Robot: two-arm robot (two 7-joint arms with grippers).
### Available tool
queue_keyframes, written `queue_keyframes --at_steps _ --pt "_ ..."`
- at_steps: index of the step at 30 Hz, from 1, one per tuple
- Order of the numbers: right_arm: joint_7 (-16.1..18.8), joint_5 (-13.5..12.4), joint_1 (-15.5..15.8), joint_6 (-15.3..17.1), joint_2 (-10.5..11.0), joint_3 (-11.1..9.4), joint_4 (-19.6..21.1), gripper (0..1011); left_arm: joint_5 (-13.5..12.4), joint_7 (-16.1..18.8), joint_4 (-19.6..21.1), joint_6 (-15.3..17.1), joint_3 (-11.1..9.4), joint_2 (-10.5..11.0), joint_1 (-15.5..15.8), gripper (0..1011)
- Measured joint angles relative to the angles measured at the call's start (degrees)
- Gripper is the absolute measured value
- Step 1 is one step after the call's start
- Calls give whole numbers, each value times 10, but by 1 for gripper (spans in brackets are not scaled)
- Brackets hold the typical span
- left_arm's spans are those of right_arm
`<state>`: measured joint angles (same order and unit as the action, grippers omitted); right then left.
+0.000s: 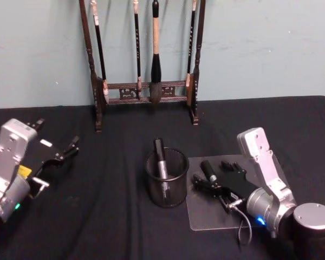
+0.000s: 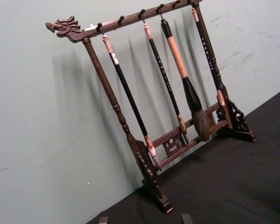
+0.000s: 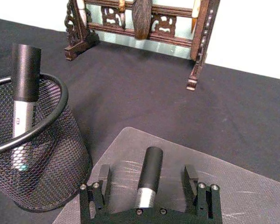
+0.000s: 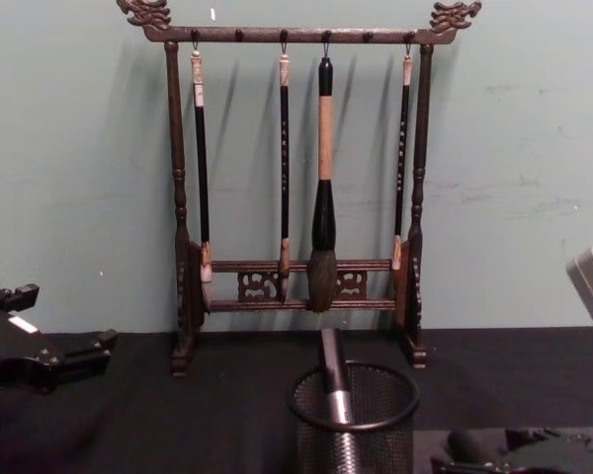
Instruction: Pick up the water-based marker from the table and place it into the pen holder.
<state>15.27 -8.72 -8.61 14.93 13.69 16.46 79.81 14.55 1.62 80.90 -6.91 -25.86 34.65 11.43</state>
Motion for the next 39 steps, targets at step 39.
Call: queue_keyframes --at_steps 39 --pt "-1 -2 0 4 -2 -3 -6 1002 0 0 0 0 0 0 0 1009"
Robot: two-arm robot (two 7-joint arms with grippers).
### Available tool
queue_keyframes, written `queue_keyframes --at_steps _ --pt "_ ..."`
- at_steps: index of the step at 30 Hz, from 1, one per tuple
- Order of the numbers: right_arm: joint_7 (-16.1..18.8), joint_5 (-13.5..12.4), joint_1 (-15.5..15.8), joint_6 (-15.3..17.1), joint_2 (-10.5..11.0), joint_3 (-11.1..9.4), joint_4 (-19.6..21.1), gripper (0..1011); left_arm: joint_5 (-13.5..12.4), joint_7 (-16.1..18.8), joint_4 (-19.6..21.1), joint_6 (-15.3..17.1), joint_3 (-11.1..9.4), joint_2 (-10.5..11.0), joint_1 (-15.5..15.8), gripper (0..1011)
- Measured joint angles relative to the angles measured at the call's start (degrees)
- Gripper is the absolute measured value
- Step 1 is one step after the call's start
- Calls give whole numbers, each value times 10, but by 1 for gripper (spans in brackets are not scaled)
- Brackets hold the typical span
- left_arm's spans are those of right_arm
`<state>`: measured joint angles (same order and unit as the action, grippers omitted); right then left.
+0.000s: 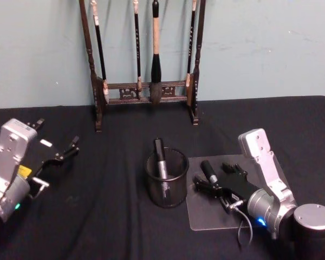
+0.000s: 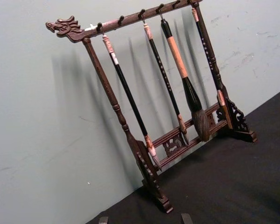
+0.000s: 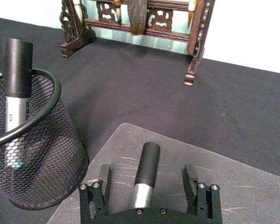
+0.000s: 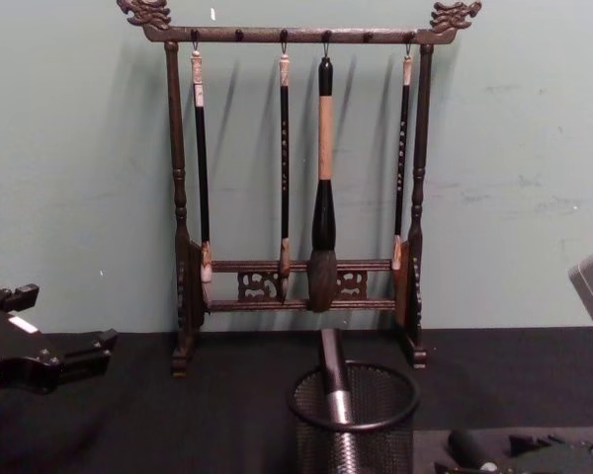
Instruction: Pick up the water-based marker from the table and place it into the pen holder.
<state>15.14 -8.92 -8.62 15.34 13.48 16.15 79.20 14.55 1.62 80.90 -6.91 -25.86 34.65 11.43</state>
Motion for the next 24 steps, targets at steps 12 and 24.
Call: queue_keyframes --at_steps 12,24 --pt "0 -1 0 0 0 0 0 916 0 0 0 0 0 0 0 1009" --pt "0 -1 0 0 0 0 1 507 0 0 0 0 0 0 0 1009"
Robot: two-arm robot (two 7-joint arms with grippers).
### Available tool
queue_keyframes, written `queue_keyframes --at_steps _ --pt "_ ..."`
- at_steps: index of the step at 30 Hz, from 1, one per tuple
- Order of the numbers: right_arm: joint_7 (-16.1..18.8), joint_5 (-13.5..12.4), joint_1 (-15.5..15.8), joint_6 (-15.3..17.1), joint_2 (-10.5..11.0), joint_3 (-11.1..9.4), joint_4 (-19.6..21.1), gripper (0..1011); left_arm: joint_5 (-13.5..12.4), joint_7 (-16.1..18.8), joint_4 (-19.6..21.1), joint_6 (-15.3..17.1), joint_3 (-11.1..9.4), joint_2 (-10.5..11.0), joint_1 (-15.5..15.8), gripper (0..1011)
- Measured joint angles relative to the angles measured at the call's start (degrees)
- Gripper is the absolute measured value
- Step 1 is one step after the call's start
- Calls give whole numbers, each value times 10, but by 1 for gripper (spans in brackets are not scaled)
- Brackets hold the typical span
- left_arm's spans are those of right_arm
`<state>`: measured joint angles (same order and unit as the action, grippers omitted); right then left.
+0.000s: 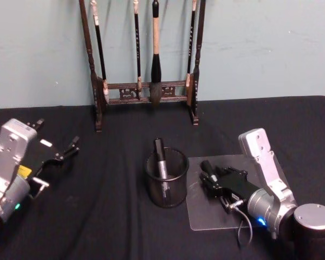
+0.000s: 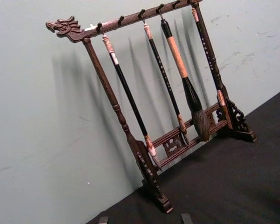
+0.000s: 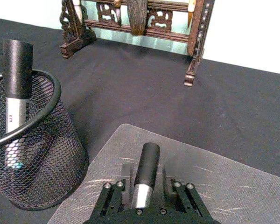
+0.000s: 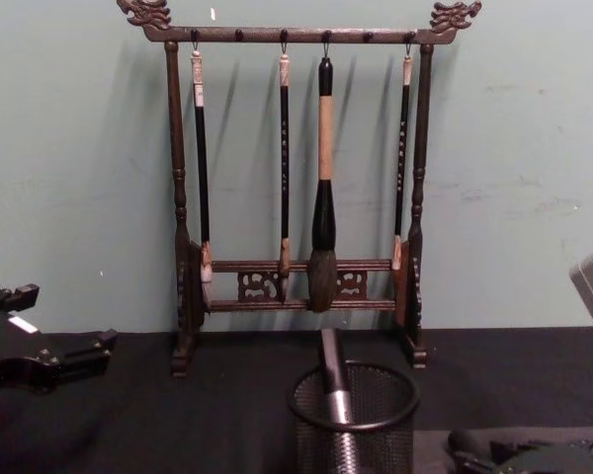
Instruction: Pick up the water-based marker from the table and place it into the pen holder.
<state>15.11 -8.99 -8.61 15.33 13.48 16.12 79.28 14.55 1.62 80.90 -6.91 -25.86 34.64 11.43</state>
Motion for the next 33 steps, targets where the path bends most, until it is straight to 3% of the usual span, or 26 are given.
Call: queue_keyframes --at_steps 2,9,26,33 --pt "0 0 0 0 0 0 0 403 0 0 0 0 0 0 0 1009" --pt "0 0 0 0 0 0 0 239 0 0 0 0 0 0 0 1009" --pt "7 -1 1 -2 2 3 0 239 0 0 0 0 0 0 0 1009" --pt "21 2 4 -40 11 13 8 239 0 0 0 0 0 0 0 1009"
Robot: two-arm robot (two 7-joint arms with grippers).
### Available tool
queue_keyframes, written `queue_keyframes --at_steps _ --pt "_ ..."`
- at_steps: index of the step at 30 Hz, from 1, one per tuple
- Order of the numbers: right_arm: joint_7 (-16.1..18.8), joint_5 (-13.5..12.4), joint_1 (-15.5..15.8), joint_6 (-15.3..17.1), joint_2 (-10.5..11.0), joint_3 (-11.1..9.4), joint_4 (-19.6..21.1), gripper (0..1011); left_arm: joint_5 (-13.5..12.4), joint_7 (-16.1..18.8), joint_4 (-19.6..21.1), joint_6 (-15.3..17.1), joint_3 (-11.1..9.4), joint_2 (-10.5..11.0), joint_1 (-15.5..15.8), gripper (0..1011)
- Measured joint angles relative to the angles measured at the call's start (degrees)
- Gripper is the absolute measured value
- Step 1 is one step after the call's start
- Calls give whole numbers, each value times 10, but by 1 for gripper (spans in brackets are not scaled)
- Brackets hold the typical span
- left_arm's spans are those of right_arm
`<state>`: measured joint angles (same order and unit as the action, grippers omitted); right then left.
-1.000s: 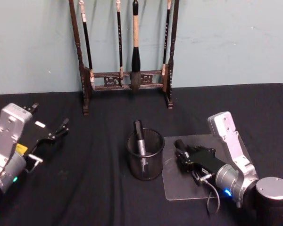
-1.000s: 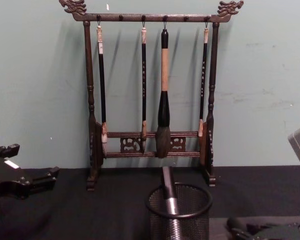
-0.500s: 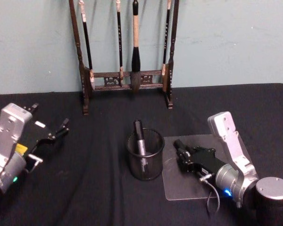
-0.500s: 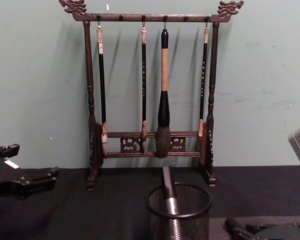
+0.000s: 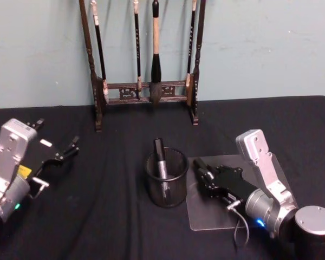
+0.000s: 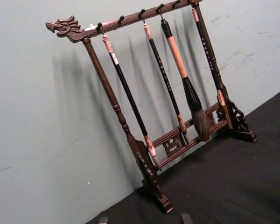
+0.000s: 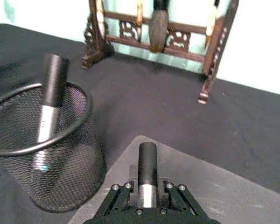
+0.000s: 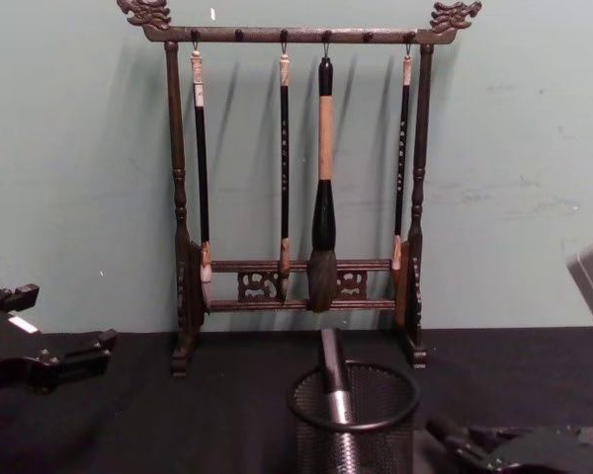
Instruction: Pick up the water-based marker from the table and place it into the pen holder.
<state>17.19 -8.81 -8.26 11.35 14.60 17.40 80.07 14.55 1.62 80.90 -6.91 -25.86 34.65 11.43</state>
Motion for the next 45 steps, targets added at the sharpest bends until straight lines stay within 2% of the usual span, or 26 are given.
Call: queue_keyframes --at_steps 6,8,10,12,13,16,32,45 --pt "10 -1 5 -44 7 2 9 239 0 0 0 0 0 0 0 1009" --pt "10 -1 5 -44 7 2 9 239 0 0 0 0 0 0 0 1009" --pt "14 -3 6 -65 11 2 12 239 0 0 0 0 0 0 0 1009" --pt "16 -6 6 -75 12 1 12 239 0 0 0 0 0 0 0 1009" --pt "20 -14 7 -93 13 -1 11 239 0 0 0 0 0 0 0 1009" --pt "23 -21 8 -104 13 -3 10 239 0 0 0 0 0 0 0 1009" --pt "21 -36 11 -115 23 -12 38 239 0 0 0 0 0 0 0 1009" --pt "23 -40 7 -140 31 -15 57 239 0 0 0 0 0 0 0 1009"
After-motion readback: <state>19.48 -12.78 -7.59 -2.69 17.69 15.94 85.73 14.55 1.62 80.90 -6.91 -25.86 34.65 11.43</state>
